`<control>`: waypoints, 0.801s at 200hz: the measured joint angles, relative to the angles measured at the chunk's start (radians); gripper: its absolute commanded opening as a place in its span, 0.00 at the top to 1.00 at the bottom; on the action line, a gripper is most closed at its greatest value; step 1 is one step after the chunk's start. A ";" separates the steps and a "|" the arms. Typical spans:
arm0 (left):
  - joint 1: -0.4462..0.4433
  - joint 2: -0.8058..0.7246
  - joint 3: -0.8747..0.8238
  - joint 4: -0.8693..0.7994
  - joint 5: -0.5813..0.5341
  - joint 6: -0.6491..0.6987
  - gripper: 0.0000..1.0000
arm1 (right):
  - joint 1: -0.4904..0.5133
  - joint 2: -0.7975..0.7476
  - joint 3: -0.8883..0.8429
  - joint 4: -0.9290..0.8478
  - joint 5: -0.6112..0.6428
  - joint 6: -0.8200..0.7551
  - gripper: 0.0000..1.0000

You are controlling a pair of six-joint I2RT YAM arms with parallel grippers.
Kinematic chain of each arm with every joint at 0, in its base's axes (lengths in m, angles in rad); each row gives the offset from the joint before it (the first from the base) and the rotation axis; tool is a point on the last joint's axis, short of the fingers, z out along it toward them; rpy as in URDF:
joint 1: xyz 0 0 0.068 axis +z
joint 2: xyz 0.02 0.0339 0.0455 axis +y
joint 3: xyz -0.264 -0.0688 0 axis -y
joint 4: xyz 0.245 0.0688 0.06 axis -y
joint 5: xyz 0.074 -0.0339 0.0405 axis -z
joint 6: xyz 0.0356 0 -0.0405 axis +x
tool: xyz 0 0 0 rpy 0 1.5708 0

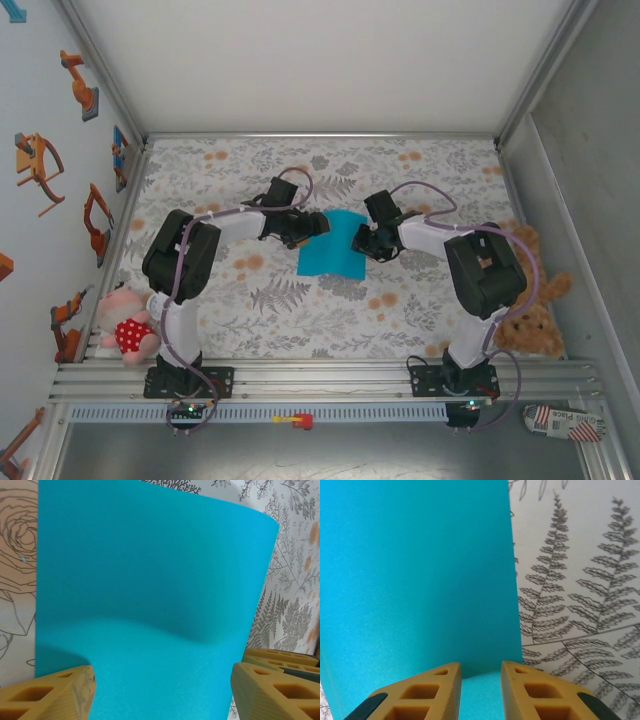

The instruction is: Fold a paper plane with a square sheet of paper (pick it up from the middle)

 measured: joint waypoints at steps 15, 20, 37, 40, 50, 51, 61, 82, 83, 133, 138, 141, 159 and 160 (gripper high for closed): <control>0.000 -0.006 -0.015 0.022 0.003 -0.006 0.27 | 0.000 0.006 0.005 0.008 -0.007 0.000 0.73; 0.000 -0.010 -0.021 0.031 0.005 -0.007 0.26 | 0.000 0.008 0.006 0.010 -0.011 0.000 0.74; 0.000 -0.019 -0.045 0.065 0.010 -0.011 0.24 | 0.000 0.016 0.011 0.023 -0.026 0.000 0.74; 0.000 -0.021 -0.050 0.073 0.011 -0.012 0.24 | 0.000 0.019 0.013 0.024 -0.029 0.000 0.74; 0.000 -0.028 -0.065 0.095 0.014 -0.016 0.23 | 0.001 0.026 0.019 0.031 -0.038 0.000 0.74; 0.000 -0.030 -0.067 0.099 0.015 -0.017 0.23 | 0.001 0.027 0.020 0.032 -0.039 0.000 0.74; 0.000 -0.035 -0.080 0.117 0.019 -0.019 0.21 | 0.003 0.035 0.026 0.040 -0.048 0.000 0.74; 0.001 -0.045 -0.102 0.155 0.031 -0.024 0.18 | 0.014 0.052 0.041 0.055 -0.063 0.000 0.74; 0.001 -0.045 -0.103 0.158 0.032 -0.025 0.18 | 0.014 0.053 0.042 0.056 -0.063 0.000 0.74; 0.001 -0.050 -0.113 0.176 0.042 -0.025 0.16 | 0.041 0.084 0.063 0.103 -0.098 0.002 0.74; 0.001 -0.050 -0.111 0.173 0.041 -0.024 0.16 | 0.042 0.085 0.063 0.106 -0.102 0.002 0.74; 0.000 -0.050 -0.108 0.169 0.040 -0.024 0.16 | 0.042 0.086 0.063 0.109 -0.105 0.005 0.74; -0.006 -0.049 -0.095 0.134 0.031 -0.014 0.16 | 0.043 0.090 0.063 0.122 -0.116 0.008 0.74; -0.007 -0.049 -0.093 0.130 0.031 -0.013 0.17 | 0.043 0.090 0.063 0.123 -0.117 0.009 0.74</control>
